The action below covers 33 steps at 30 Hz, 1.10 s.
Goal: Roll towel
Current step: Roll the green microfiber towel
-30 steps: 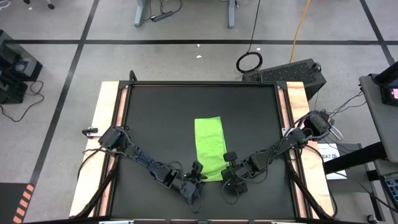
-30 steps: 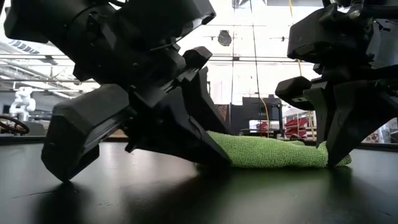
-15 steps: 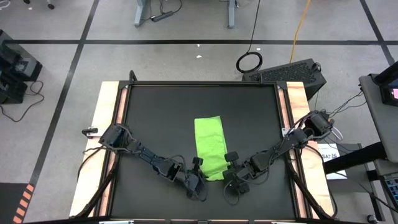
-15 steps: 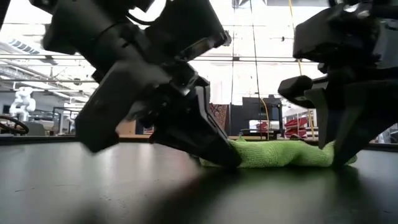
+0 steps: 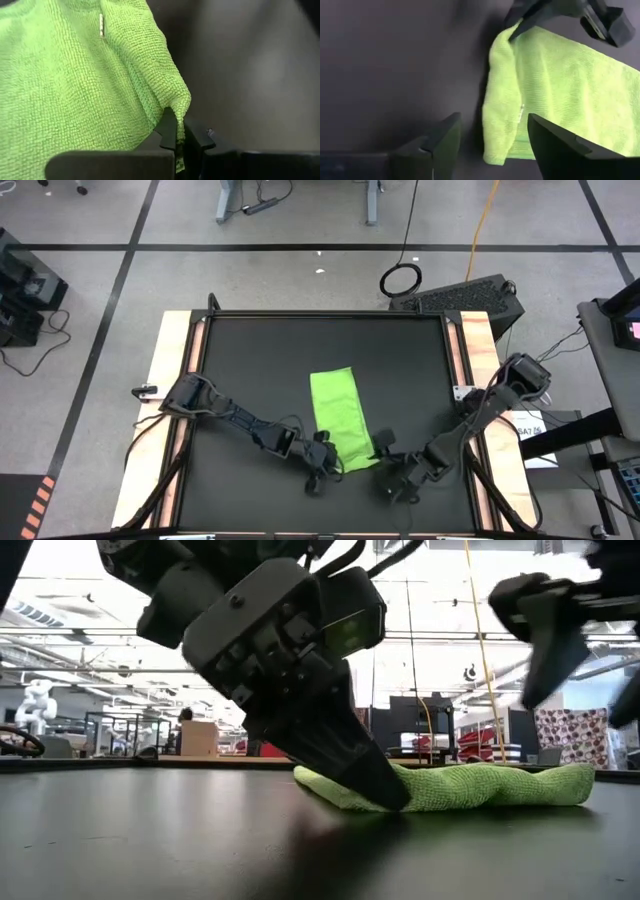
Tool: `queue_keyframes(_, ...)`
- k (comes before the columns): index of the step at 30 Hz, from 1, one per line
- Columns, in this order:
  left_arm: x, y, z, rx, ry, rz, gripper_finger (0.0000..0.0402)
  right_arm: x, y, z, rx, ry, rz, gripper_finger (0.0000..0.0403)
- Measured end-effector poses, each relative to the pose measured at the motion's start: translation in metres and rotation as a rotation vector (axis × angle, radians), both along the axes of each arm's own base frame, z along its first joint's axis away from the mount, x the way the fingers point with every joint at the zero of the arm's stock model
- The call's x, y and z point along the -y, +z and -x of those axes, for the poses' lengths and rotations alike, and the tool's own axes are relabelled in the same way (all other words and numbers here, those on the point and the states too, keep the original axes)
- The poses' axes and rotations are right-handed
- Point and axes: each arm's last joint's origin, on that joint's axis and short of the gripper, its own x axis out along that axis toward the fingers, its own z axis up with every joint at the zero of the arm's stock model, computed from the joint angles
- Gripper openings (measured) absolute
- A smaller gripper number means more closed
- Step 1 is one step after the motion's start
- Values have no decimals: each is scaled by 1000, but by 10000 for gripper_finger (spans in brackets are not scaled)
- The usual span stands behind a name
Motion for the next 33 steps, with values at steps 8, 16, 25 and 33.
queue_keyframes(8, 0, 4, -5, 26, 6, 123, 7, -17, -20, 24, 89, -26, 122, 189)
queue_keyframes(16, 5, 10, -8, 98, -55, 195, 6, -24, -47, 28, 106, -5, 103, 170)
queue_keyframes(25, 4, 10, -6, 144, -44, 234, 6, -32, -61, 25, 138, 22, 122, 169)
queue_keyframes(33, 4, 8, 1, 233, -80, 296, 6, -27, -66, 26, 148, -40, 111, 132)
